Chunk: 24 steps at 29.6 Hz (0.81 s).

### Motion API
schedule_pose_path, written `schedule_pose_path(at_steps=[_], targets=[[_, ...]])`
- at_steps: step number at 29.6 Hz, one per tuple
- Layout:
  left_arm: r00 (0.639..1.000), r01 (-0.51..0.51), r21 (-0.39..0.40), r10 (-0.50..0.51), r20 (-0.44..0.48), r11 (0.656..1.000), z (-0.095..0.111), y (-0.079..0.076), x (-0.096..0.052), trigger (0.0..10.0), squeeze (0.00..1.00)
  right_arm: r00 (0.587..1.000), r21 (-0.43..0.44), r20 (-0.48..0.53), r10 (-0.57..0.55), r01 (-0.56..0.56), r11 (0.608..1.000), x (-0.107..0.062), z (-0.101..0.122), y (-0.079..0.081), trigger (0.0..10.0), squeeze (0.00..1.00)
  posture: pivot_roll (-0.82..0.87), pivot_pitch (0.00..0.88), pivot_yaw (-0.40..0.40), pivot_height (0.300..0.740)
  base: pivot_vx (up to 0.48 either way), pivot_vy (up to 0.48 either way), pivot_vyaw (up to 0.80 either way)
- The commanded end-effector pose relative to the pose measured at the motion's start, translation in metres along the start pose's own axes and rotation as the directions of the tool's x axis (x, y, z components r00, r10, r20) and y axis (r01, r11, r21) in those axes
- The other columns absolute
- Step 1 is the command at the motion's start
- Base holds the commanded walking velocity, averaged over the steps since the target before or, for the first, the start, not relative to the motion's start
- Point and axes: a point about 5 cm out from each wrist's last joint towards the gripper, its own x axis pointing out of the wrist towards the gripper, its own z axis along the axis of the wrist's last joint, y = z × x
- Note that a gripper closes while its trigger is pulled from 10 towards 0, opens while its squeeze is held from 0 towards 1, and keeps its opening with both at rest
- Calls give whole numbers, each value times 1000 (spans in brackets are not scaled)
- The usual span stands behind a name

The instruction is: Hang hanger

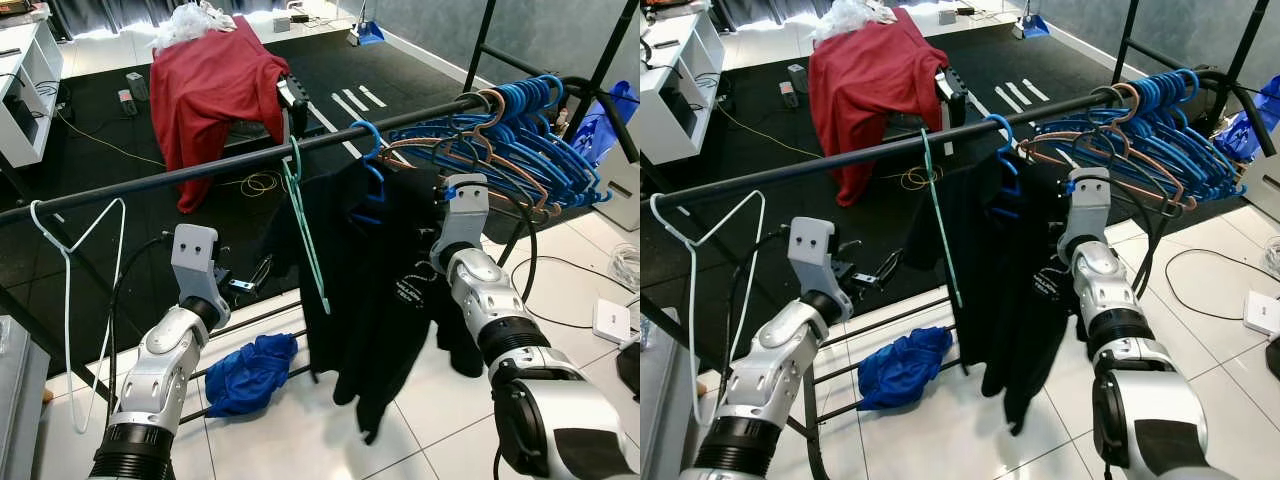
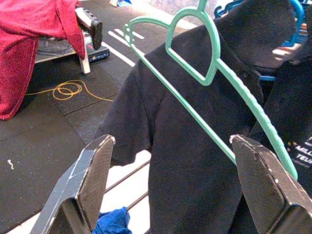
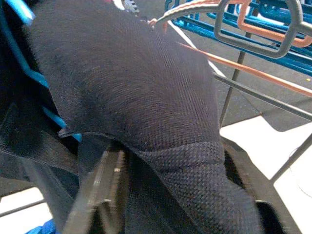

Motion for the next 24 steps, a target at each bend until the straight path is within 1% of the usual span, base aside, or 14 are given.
schedule_pose_path(at_steps=[1,3,6,10,11,14,15,16,18,20,22,23,24], targets=[[1000,-9,-12,9,-16,1000,-3,2,-3,10000,0,1000,-21,-28,-10,9,1000,-3,-12,1,10000,1000,-97,112,36,740,0,0,0],[1000,-7,-17,7,-17,1000,-4,0,-2,10000,0,1000,-43,-27,-11,10,999,-9,-21,4,10000,1000,-109,105,30,740,0,0,0],[1000,-3,-21,3,-18,1000,-6,-1,-1,10000,0,1000,-54,-17,-6,5,999,-14,-25,4,10000,1000,-120,99,24,740,0,0,0],[1000,-2,-23,1,-19,1000,-6,-2,-1,10000,0,1000,-61,-11,1,-1,998,-16,-26,5,10000,1000,-120,99,24,740,0,0,0],[1000,-1,-26,0,-19,1000,-6,-2,-1,10000,0,1000,-83,-2,10,-10,997,-20,-27,5,10000,1000,-126,96,22,740,0,0,0],[1000,-1,-30,0,-19,1000,-7,-1,0,10000,0,1000,-103,9,14,-13,995,-24,-27,5,10000,1000,-130,93,18,740,0,0,0],[1000,-1,-33,0,-20,999,-7,-1,0,10000,0,1000,-130,24,13,-10,991,-29,-26,5,10000,1000,-136,90,17,740,0,0,0],[1000,-1,-33,0,-20,999,-7,-1,0,10000,0,1000,-130,24,13,-10,991,-29,-26,5,10000,1000,-136,90,17,740,0,0,0],[1000,1,-37,-1,-21,999,-8,-1,0,10000,0,998,-169,62,-8,18,985,-37,-22,3,10000,1000,-140,86,18,740,0,0,0],[1000,1,-37,-1,-21,999,-8,-1,0,10000,0,998,-169,62,-8,18,985,-37,-22,3,10000,1000,-140,86,18,740,0,0,0],[1000,3,-37,-4,-22,999,-7,-1,1,10000,0,988,-202,146,-52,81,976,-45,-11,2,10000,1000,-145,84,18,740,0,0,0],[1000,3,-37,-4,-22,999,-7,-1,1,10000,0,988,-202,146,-52,81,976,-45,-11,2,10000,1000,-145,84,18,740,0,0,0],[1000,4,-38,-5,-21,999,-7,-1,2,10000,0,980,-215,185,-70,110,970,-48,-7,1,10000,1000,-145,86,18,740,0,0,0]])
